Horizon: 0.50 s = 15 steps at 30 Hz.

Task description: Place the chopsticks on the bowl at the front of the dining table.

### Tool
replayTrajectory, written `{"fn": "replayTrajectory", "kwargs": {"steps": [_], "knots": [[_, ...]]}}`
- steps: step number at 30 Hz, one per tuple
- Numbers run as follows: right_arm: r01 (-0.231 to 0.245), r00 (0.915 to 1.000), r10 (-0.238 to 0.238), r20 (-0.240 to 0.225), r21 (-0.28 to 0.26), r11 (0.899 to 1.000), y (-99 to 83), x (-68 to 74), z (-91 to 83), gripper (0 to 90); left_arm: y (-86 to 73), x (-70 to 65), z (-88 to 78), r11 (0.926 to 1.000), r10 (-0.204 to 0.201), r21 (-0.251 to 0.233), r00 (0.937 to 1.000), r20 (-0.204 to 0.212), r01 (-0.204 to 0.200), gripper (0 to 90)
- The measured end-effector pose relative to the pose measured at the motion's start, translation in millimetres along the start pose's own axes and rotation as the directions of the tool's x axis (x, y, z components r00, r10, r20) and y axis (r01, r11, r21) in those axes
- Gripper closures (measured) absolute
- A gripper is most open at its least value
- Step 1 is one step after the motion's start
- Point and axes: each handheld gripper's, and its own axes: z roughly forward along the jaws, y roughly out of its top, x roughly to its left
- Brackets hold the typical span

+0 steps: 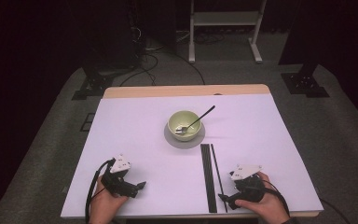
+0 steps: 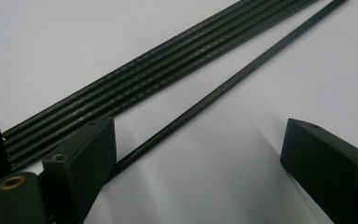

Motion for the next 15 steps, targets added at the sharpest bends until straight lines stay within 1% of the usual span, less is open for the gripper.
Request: {"fn": "replayTrajectory", "kwargs": {"steps": [15], "knots": [[-0.024,0.9994,0.024,0.024,0.011,1.0,-6.7,-8.9,-7.4,9.1,0.0,0.0,0.0,1.0,0.0,0.0,1.0,0.0,0.0,0.0]]}}
